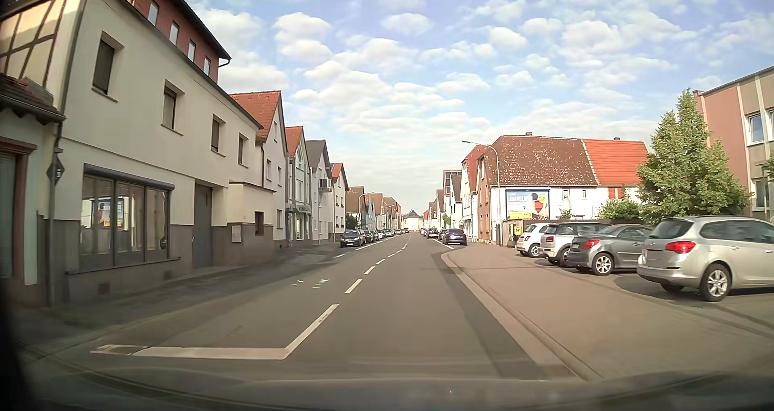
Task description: Follow the waypoints while adhering to traffic rules and regulations
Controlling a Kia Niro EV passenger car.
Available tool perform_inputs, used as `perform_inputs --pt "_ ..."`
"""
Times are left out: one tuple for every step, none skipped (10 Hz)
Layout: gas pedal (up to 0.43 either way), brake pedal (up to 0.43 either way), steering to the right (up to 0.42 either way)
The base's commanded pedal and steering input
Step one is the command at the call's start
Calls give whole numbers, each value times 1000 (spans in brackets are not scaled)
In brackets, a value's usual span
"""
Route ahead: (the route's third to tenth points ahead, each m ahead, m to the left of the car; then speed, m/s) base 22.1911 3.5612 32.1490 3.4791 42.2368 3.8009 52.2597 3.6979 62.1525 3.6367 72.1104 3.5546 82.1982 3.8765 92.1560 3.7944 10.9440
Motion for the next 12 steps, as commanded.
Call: perform_inputs --pt "67 18 1" --pt "67 18 1" --pt "67 18 1" --pt "79 18 1" --pt "67 18 1" --pt "67 18 1" --pt "67 18 1" --pt "67 18 1" --pt "67 18 1" --pt "67 18 1" --pt "67 18 1" --pt "67 18 1"
